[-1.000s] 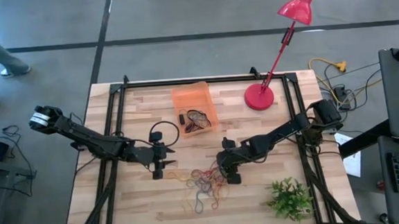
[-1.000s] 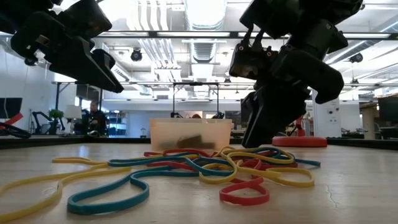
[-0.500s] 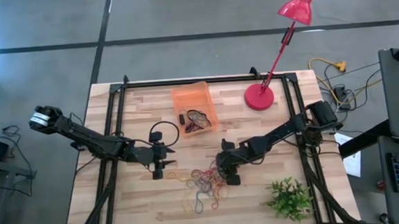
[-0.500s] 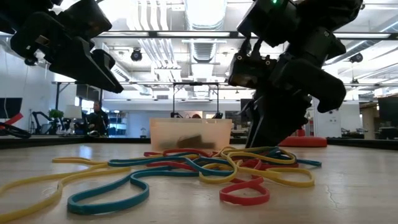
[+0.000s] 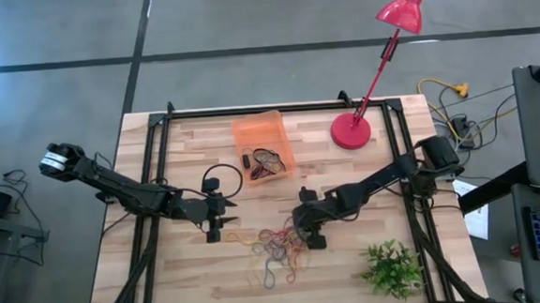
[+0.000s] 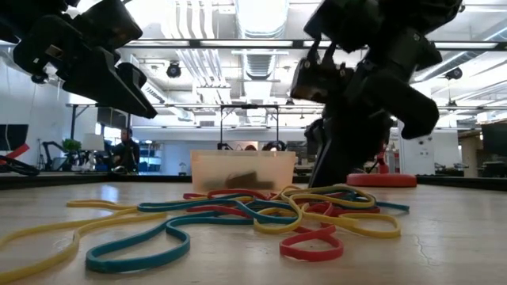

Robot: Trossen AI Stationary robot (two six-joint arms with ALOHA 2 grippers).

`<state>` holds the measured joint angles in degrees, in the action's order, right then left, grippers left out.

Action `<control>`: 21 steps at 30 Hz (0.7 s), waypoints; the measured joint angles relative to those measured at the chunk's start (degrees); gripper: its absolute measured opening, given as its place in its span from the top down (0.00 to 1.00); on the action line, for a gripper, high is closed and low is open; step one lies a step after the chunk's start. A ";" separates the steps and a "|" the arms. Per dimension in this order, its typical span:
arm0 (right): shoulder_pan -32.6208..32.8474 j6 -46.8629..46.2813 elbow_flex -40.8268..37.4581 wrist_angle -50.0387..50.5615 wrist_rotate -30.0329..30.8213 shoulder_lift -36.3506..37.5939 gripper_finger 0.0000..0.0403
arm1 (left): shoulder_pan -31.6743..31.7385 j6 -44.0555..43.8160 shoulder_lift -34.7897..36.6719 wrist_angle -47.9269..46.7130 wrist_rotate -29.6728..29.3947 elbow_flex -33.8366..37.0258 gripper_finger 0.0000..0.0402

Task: Pick and place rubber bands into bin
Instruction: Put the blue rubber band into the orange bin

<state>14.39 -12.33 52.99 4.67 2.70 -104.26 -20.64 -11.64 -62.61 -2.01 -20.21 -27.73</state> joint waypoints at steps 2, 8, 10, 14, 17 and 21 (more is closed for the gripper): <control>0.00 0.73 0.00 0.19 0.43 1.09 0.98 | 0.00 0.00 0.00 -0.01 -0.01 0.00 0.60; -0.04 0.24 0.01 1.45 1.86 5.04 0.98 | 0.00 0.00 0.00 -0.05 0.01 0.00 0.60; -0.02 -0.86 0.00 1.38 1.26 5.50 0.98 | 0.00 0.00 0.00 -0.05 -0.01 0.00 0.60; -0.02 -2.51 0.00 0.61 -3.58 4.49 0.97 | 0.00 0.00 0.00 0.01 0.00 0.00 0.60; -0.02 -4.45 0.02 0.75 -4.02 2.98 0.92 | 0.00 0.00 0.00 0.03 0.00 0.00 0.60; -0.22 -4.90 0.04 0.67 -4.00 1.61 0.84 | 0.00 -0.02 0.00 0.06 0.00 0.00 0.60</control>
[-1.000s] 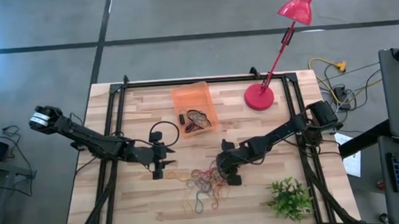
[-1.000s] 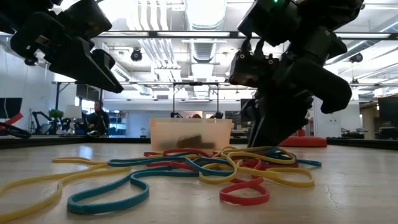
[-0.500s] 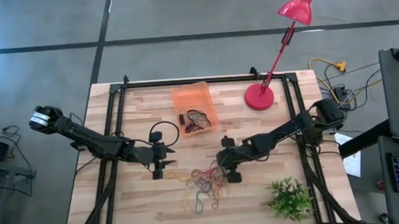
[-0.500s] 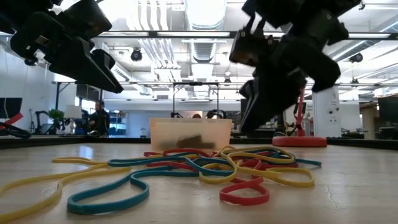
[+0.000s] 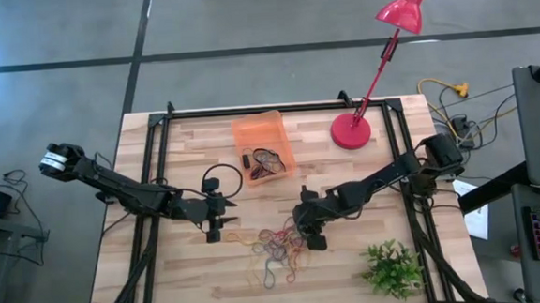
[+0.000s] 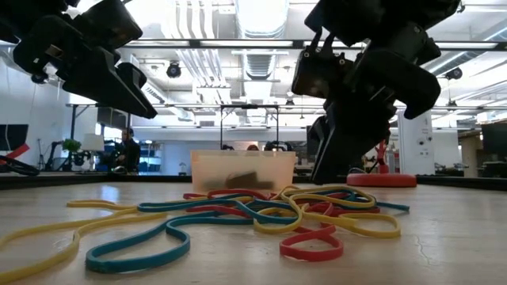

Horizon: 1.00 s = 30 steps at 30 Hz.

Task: Pick and place rubber bands into bin
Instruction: Put the blue rubber band into the orange bin

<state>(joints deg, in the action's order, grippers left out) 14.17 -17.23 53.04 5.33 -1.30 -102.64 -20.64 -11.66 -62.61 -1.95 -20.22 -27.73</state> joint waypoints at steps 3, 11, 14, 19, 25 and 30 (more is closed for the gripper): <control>0.04 -0.59 0.02 0.06 0.63 -0.30 0.80 | 0.00 0.00 0.00 0.04 -0.01 0.00 0.60; 0.02 -0.79 0.04 0.09 1.78 -0.34 0.76 | 0.00 0.00 0.00 0.12 0.00 0.00 0.60; 0.02 -0.79 0.04 -0.19 1.92 -0.36 0.76 | 0.00 0.00 0.00 0.11 -0.01 0.00 0.60; 0.07 -1.25 0.04 -3.10 1.90 -2.75 0.78 | 0.00 -0.02 0.00 0.15 -0.01 0.00 0.60; 0.04 -1.86 0.15 -2.63 1.66 -3.96 0.81 | 0.00 -0.02 0.00 0.07 -0.01 0.00 0.60; 0.02 -1.81 0.15 -2.37 1.66 -3.96 0.84 | 0.00 -0.02 0.00 0.04 -0.01 0.00 0.60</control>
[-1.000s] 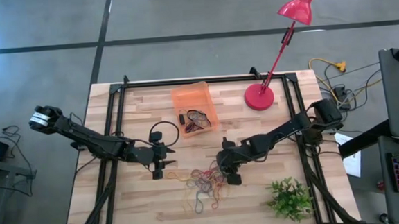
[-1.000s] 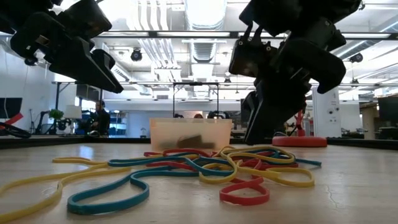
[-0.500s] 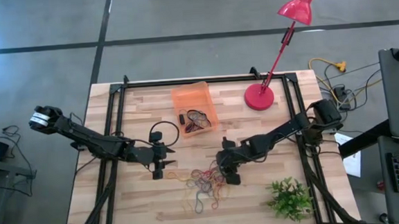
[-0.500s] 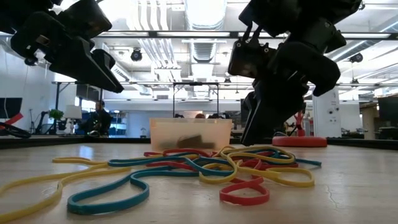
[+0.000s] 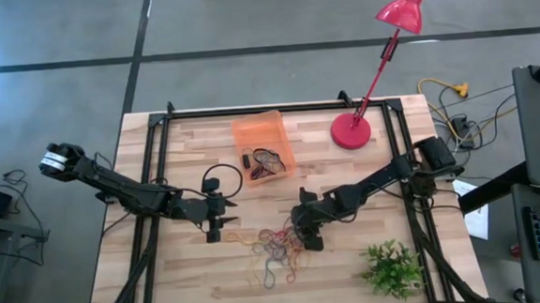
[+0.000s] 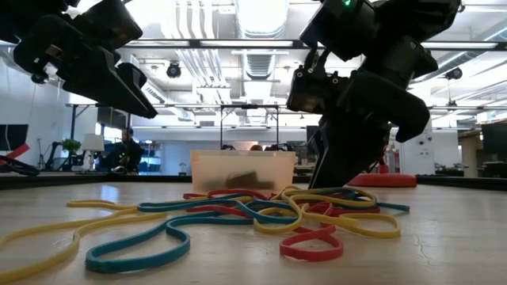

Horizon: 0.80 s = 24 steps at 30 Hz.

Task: Pick and place rubber bands into bin
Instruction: Put the blue rubber band into the orange bin

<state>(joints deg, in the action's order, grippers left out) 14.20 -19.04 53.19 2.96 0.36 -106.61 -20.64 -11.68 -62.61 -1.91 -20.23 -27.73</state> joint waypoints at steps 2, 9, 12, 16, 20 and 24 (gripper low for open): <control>0.00 0.30 0.05 0.85 0.18 0.04 0.87 | 0.00 0.00 0.00 0.00 0.00 0.00 0.60; 0.22 1.26 0.14 2.35 4.06 0.13 0.98 | 0.00 0.00 0.00 0.00 0.00 0.00 0.60; 0.20 1.69 0.46 2.84 5.85 0.28 0.98 | 0.00 0.00 0.00 -0.02 0.01 0.00 0.60; 0.15 3.08 1.26 3.67 7.38 1.11 0.98 | 0.00 0.00 0.00 -0.02 0.02 0.00 0.60; 0.18 4.29 2.55 4.09 7.58 3.74 0.98 | 0.00 0.00 0.00 -0.07 0.02 0.00 0.60; 0.39 5.80 3.86 6.74 9.13 6.17 0.98 | 0.00 0.00 0.00 -0.26 0.00 0.00 0.60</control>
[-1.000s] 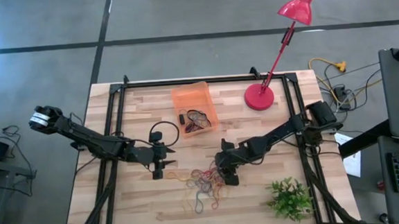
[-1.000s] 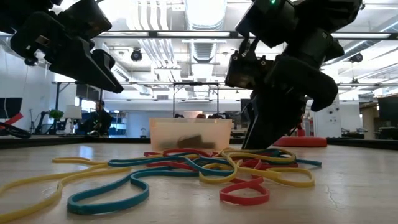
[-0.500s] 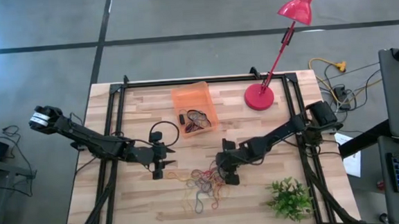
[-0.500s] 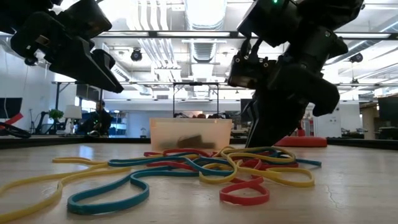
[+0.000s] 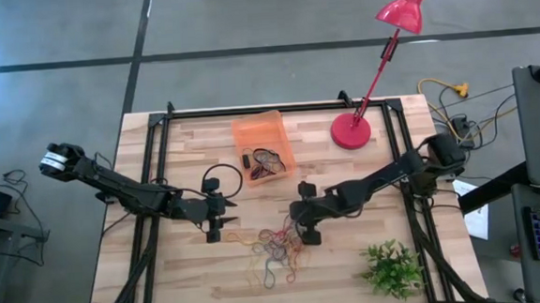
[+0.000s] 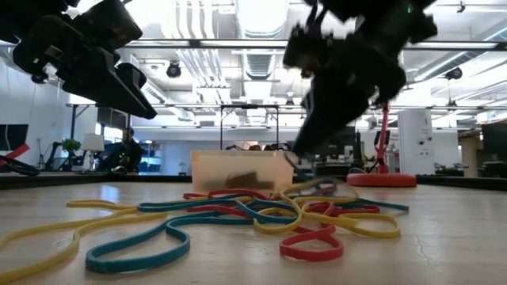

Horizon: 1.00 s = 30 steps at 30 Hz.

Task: Pick and place rubber bands into bin
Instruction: Put the blue rubber band into the orange bin

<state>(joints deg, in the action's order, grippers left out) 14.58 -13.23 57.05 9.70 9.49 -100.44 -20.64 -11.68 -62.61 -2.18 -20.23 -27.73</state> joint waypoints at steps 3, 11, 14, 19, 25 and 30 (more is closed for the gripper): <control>0.20 1.58 1.10 0.70 1.27 2.44 0.98 | 0.00 0.00 0.00 -0.10 0.02 0.00 0.60; 0.16 8.78 4.13 2.03 6.50 8.88 0.98 | 0.00 0.00 0.00 0.14 0.01 0.00 0.60; 0.16 12.68 5.77 2.51 10.06 10.55 0.98 | 0.00 -0.02 0.00 0.22 0.02 0.00 0.60; -1.30 20.48 9.48 2.63 15.59 12.05 0.98 | 0.00 -0.02 0.00 0.31 0.00 0.00 0.60; -6.75 26.63 13.81 2.75 16.25 11.69 0.98 | 0.00 -0.02 0.00 0.33 0.02 0.00 0.60; -13.12 28.48 15.22 2.94 15.99 10.43 0.98 | -0.04 -0.02 0.00 0.43 0.02 0.00 0.60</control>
<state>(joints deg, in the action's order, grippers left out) 1.47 15.25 72.27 12.64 25.48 -90.01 -20.69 -11.70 -62.61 -1.75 -20.21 -27.73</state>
